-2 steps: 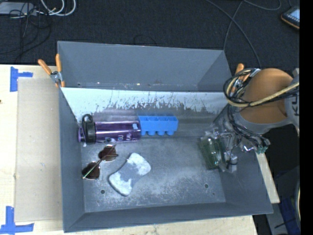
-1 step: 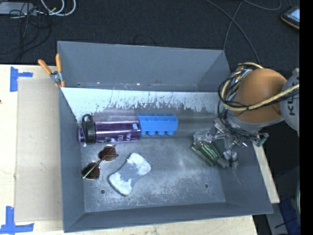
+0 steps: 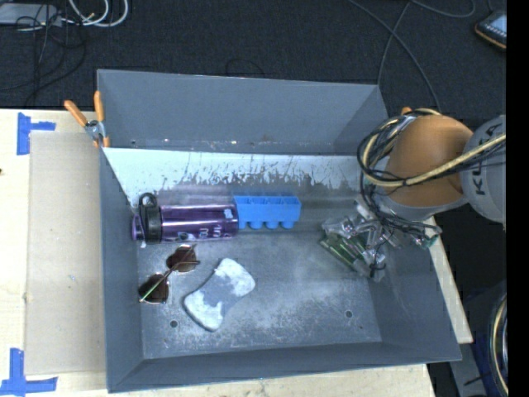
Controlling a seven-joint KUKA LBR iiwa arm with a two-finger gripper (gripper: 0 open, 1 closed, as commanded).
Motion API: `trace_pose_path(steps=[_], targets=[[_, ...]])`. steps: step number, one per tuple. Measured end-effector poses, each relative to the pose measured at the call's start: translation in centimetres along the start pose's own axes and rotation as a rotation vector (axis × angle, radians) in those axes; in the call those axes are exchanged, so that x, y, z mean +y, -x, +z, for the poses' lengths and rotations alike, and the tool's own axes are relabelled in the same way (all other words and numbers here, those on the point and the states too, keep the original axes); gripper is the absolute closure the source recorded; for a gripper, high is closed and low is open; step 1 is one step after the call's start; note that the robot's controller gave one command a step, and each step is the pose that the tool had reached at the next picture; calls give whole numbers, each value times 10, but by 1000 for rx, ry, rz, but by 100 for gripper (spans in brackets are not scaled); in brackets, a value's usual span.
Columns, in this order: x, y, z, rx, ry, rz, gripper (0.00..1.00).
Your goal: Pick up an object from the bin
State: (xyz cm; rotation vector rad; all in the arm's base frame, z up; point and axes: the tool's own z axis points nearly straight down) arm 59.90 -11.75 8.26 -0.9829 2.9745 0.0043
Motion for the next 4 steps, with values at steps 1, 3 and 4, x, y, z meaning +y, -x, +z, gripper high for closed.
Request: trace_pose_path(steps=[1,3,4], targets=[[2,3,0,-10,1,0,100],[6,3,-37,-6,9,-2,100],[5,5,-67,-11,4,1,100]])
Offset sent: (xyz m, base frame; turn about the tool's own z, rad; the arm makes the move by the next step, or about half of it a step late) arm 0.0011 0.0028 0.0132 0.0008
